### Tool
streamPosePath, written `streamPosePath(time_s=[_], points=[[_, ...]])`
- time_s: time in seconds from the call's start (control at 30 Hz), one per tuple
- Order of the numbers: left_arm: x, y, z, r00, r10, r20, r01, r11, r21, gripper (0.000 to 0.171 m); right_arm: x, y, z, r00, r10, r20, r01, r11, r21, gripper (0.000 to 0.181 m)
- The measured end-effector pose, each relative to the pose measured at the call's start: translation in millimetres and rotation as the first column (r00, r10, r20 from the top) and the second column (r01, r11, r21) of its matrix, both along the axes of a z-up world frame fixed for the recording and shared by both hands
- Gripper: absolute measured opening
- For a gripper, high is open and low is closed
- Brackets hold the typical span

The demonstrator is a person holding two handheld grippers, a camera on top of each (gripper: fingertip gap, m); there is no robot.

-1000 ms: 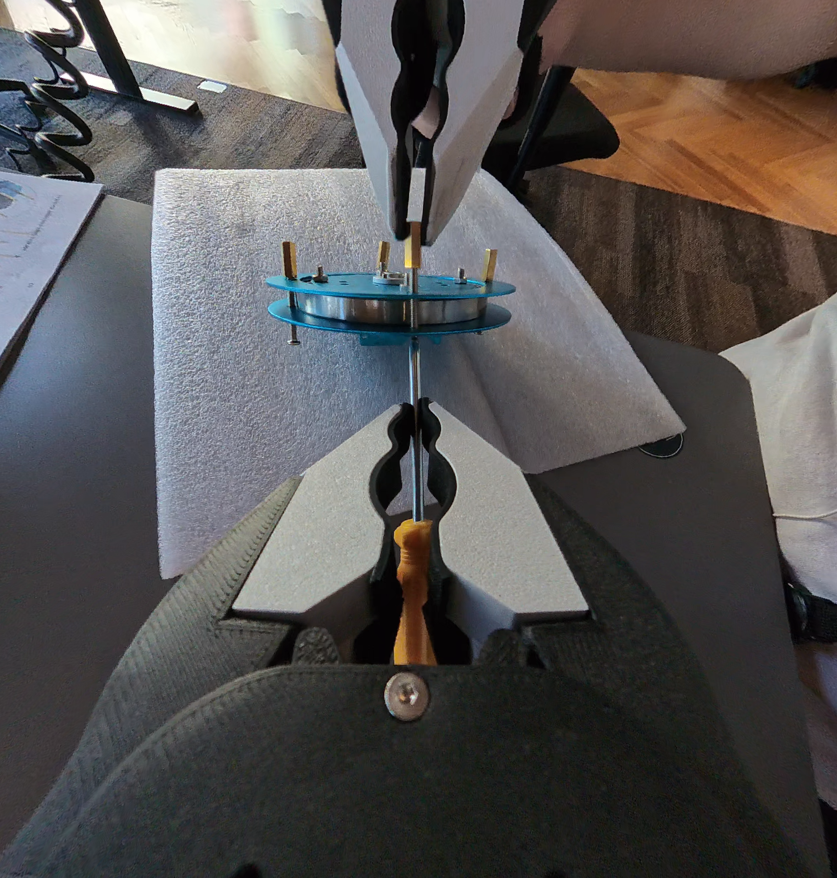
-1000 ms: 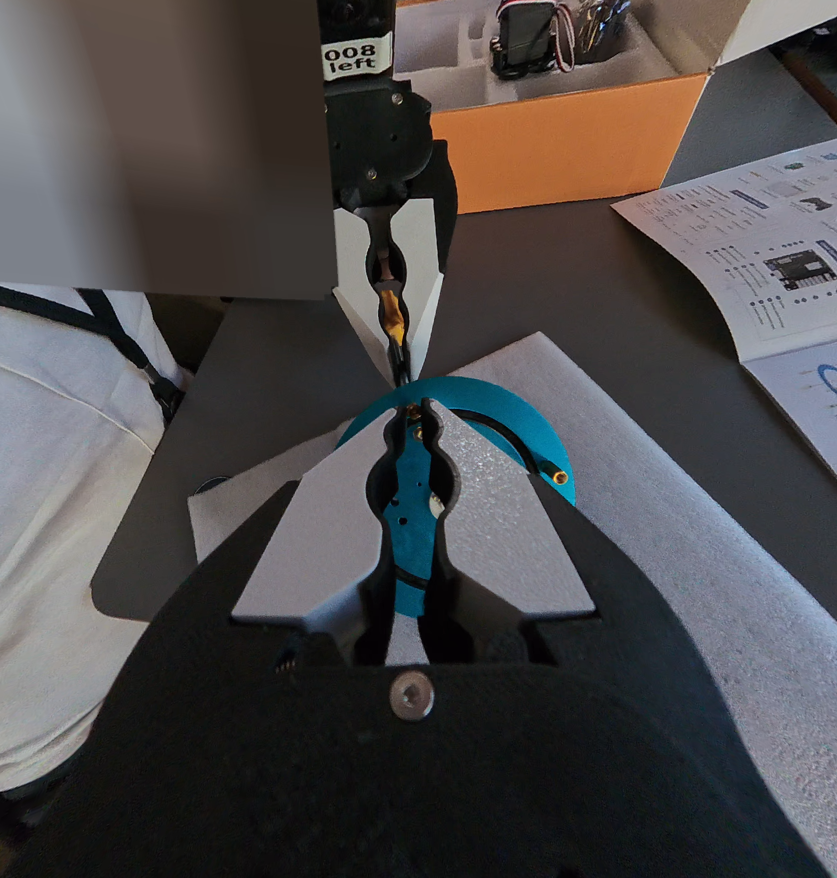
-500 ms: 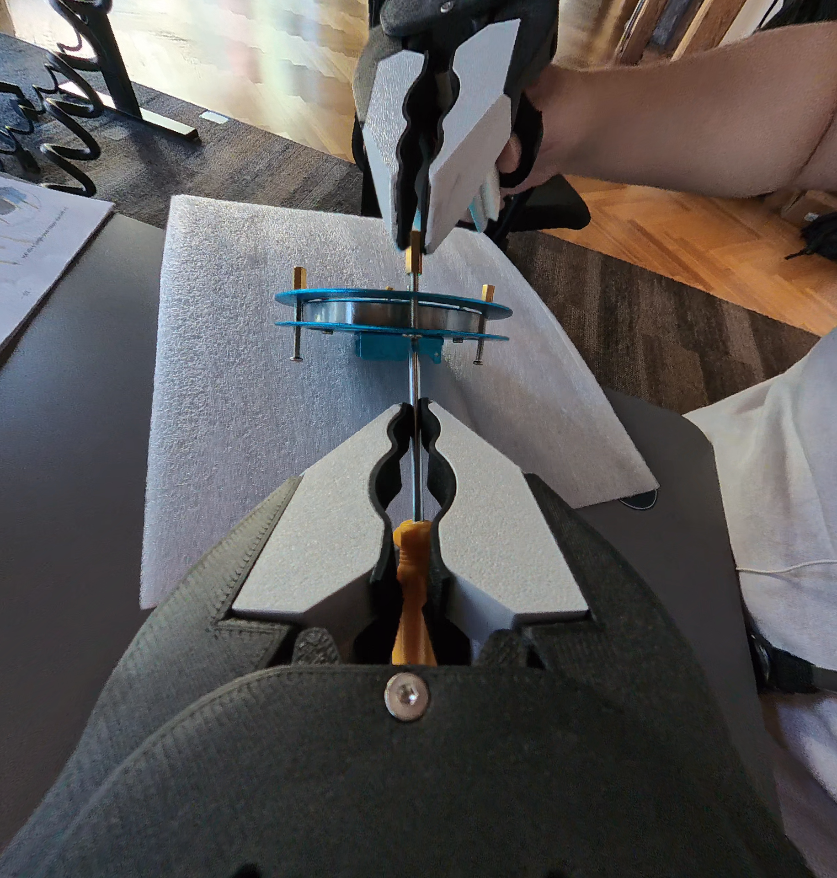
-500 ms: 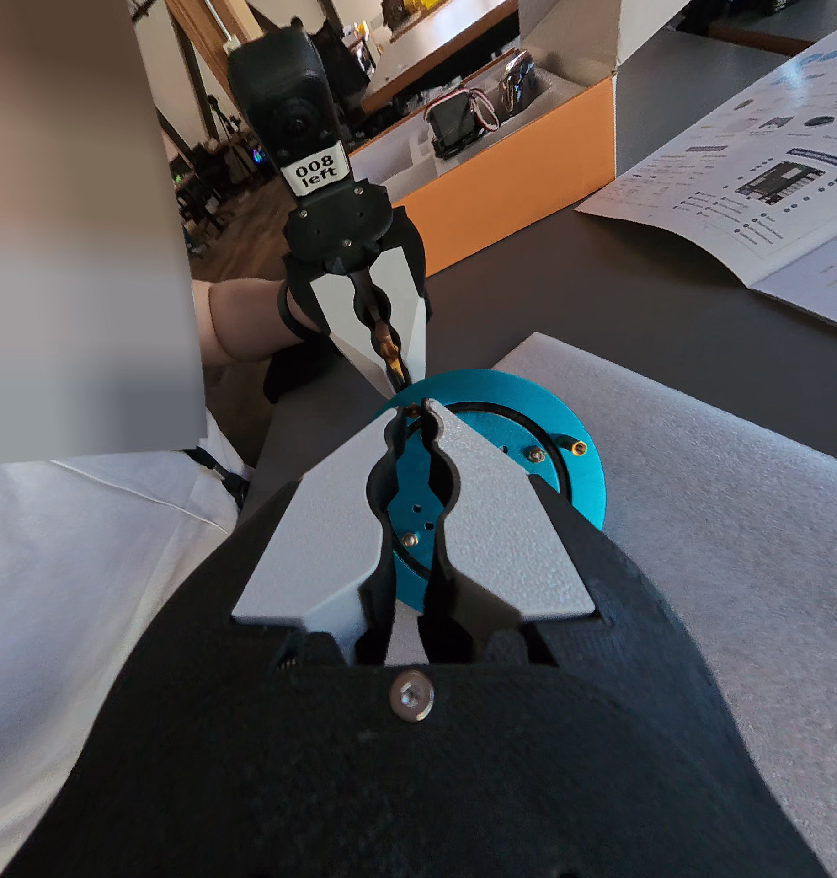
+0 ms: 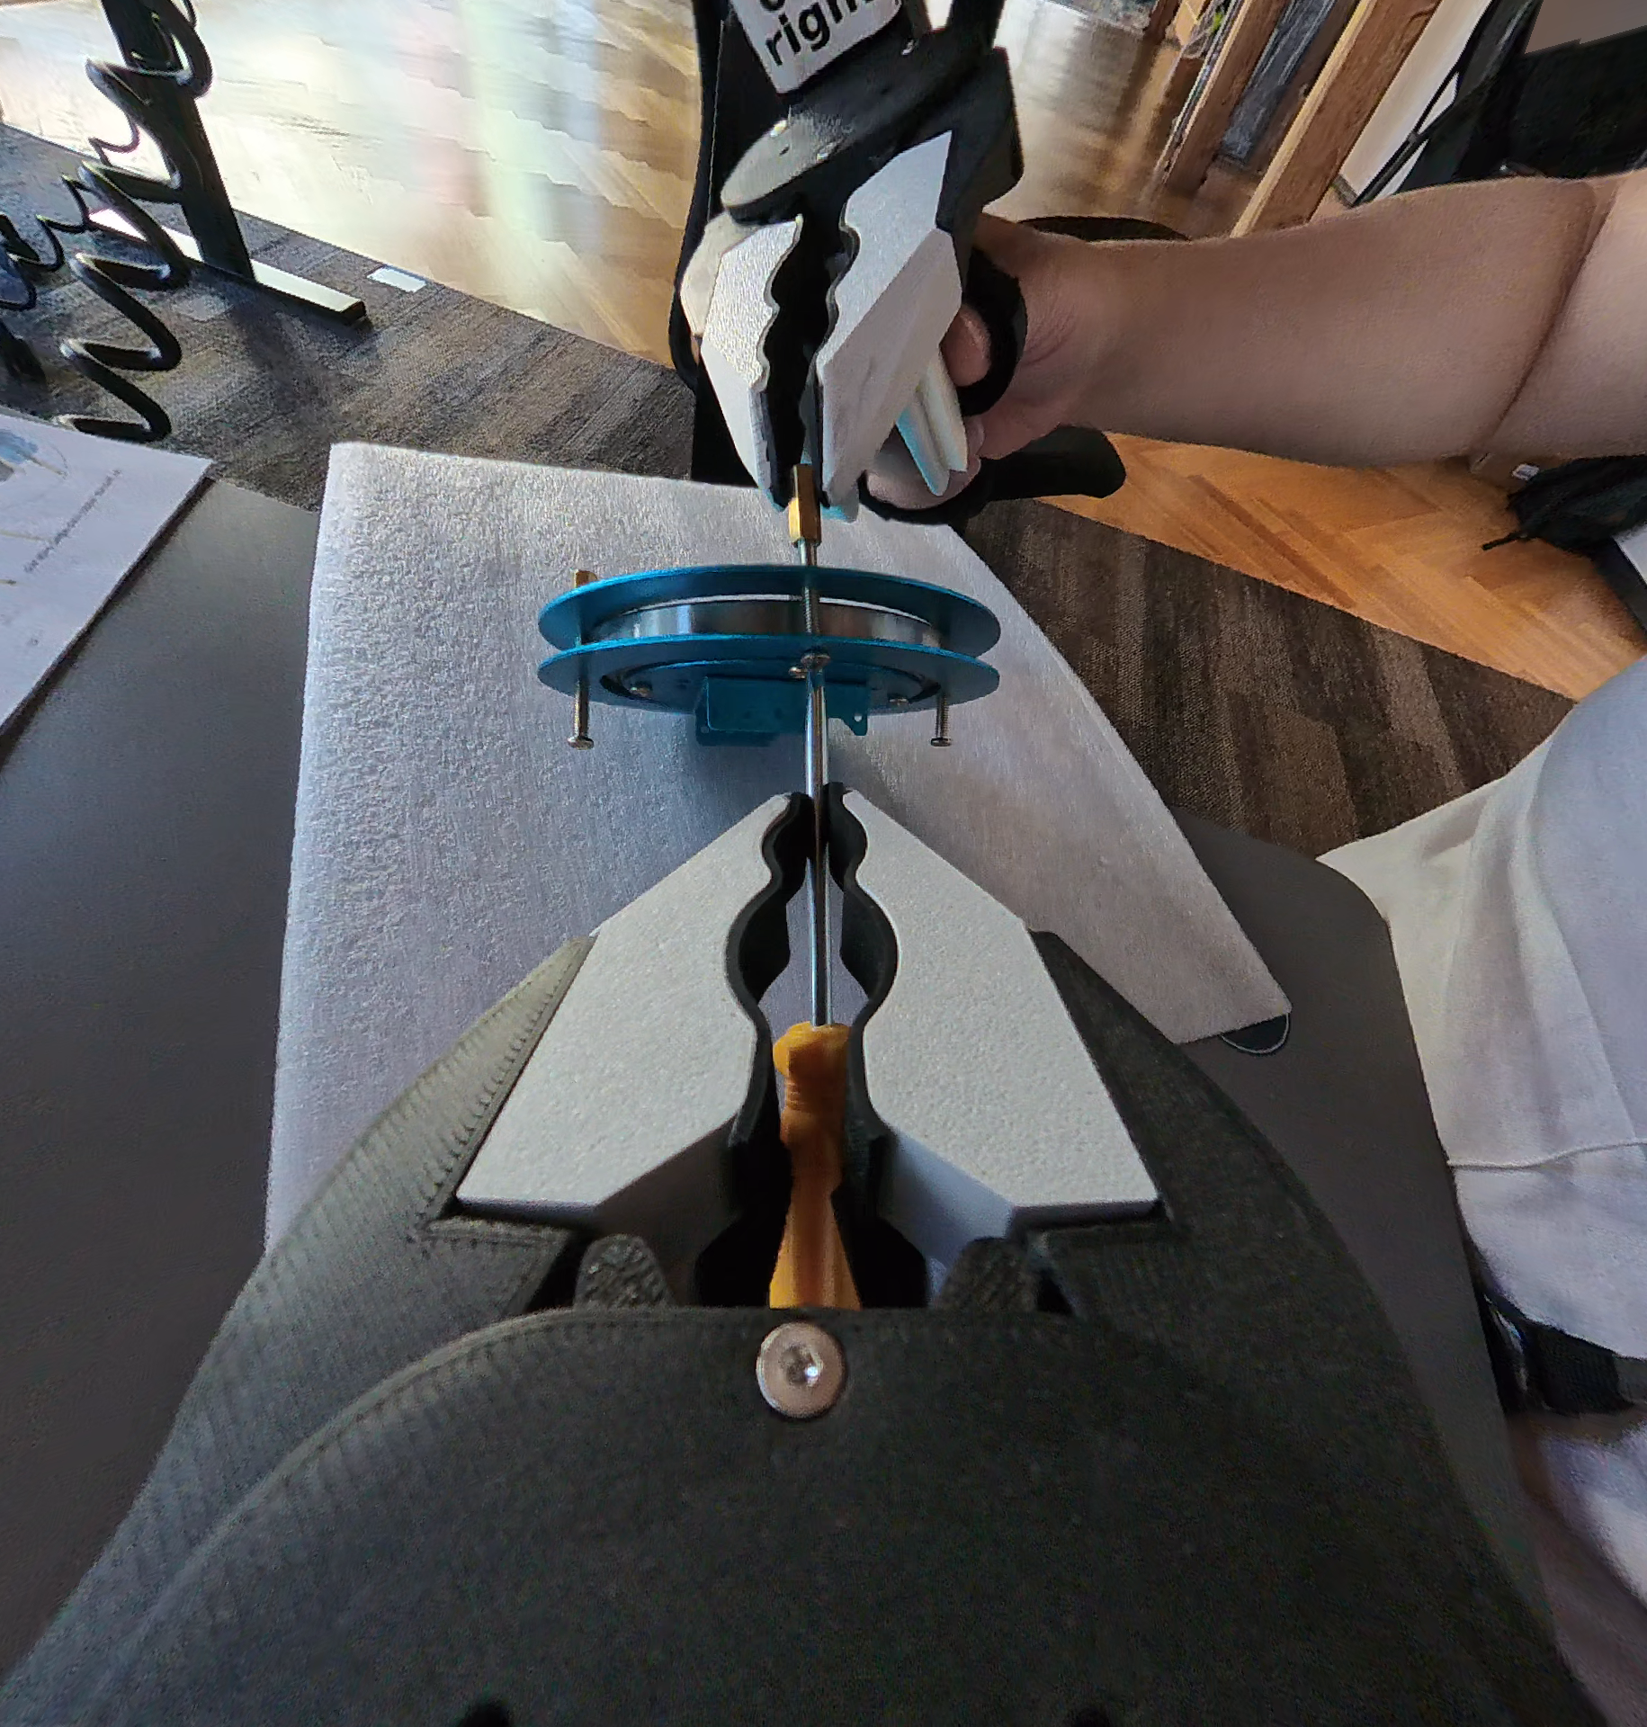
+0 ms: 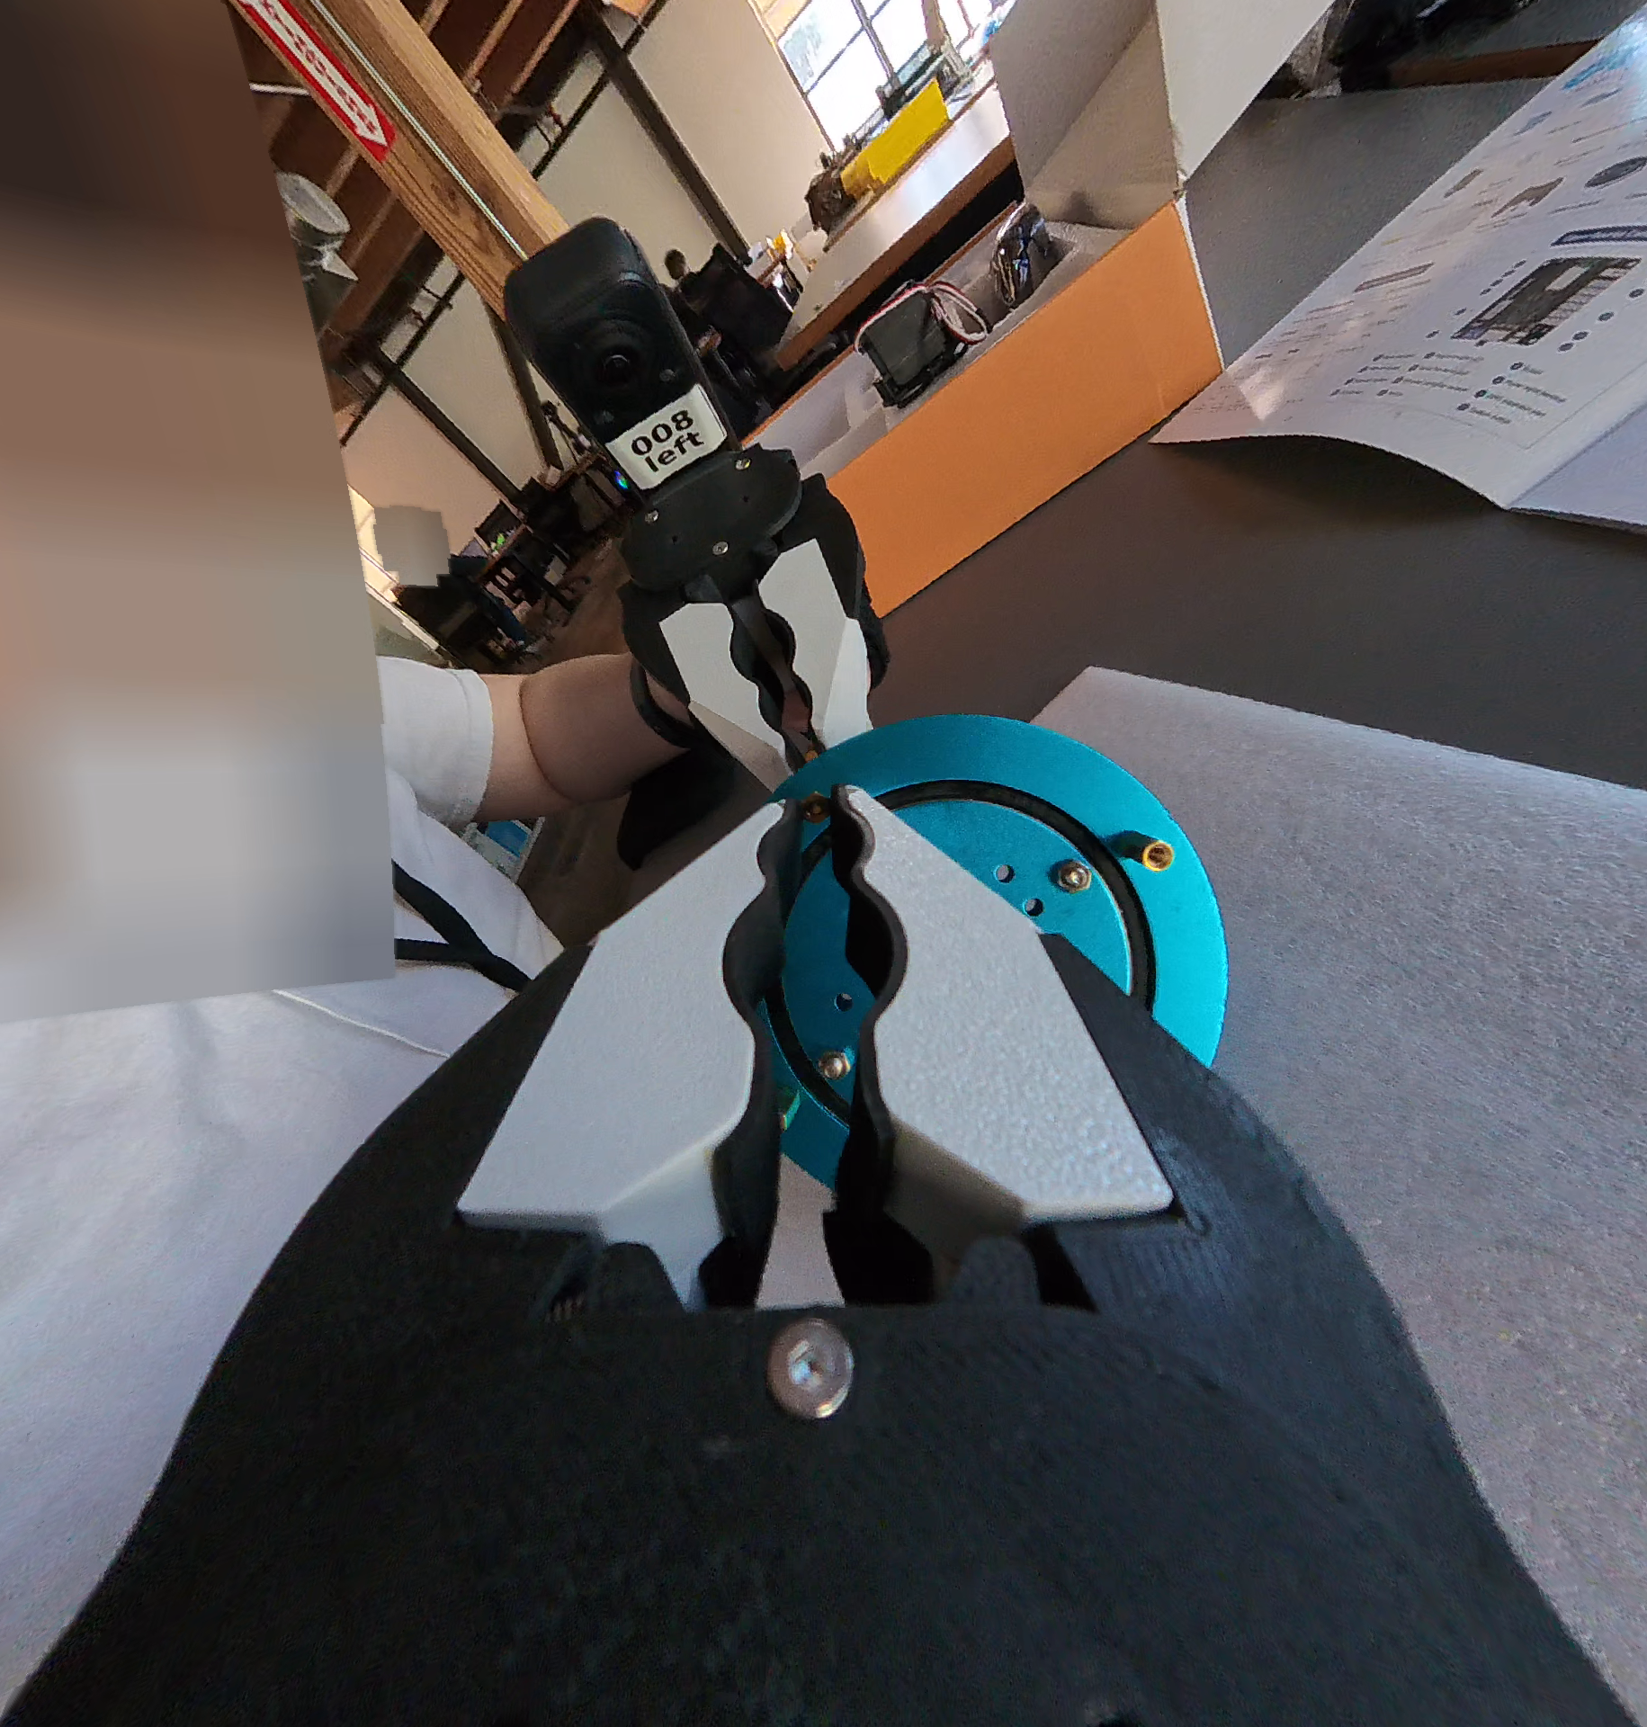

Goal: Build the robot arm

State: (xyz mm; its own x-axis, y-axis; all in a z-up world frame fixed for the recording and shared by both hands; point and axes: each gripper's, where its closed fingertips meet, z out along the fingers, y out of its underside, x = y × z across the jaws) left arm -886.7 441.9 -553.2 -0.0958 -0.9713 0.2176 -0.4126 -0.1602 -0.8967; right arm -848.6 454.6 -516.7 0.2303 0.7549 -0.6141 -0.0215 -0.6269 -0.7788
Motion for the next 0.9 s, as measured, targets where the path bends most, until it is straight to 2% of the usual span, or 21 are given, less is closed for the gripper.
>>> streamPosePath(time_s=[0.23, 0.4, 0.47, 0.63, 0.73, 0.9], points=[[11.9, 2.4, 7.1, 1.000, 0.002, 0.028, -0.002, 1.000, -0.008, 0.002, 13.3, 3.5, 4.4, 0.994, -0.021, -0.110, 0.010, 0.995, -0.099, 0.003], [18.3, 4.2, 9.1, 0.999, 0.012, 0.045, -0.011, 0.999, -0.033, 0.002, 20.3, 5.9, 5.6, 0.987, -0.056, -0.148, 0.040, 0.993, -0.108, 0.003], [19.8, 6.9, 9.2, 0.999, 0.026, 0.038, -0.026, 1.000, 0.000, 0.002, 21.9, 7.6, 5.6, 0.986, -0.077, -0.150, 0.060, 0.992, -0.114, 0.003], [20.4, 9.8, 9.3, 0.999, 0.044, -0.001, -0.044, 0.990, 0.133, 0.002, 23.6, 5.9, 5.6, 0.993, -0.078, -0.090, 0.077, 0.997, -0.015, 0.003], [20.3, 8.7, 9.4, 1.000, 0.030, -0.006, -0.028, 0.990, 0.140, 0.002, 23.3, 4.1, 5.4, 0.998, -0.059, -0.033, 0.061, 0.997, 0.052, 0.003], [19.1, 13.2, 8.4, 1.000, 0.006, -0.018, -0.002, 0.985, 0.170, 0.002, 22.1, 6.1, 5.0, 0.997, -0.063, -0.042, 0.065, 0.997, 0.037, 0.003]])
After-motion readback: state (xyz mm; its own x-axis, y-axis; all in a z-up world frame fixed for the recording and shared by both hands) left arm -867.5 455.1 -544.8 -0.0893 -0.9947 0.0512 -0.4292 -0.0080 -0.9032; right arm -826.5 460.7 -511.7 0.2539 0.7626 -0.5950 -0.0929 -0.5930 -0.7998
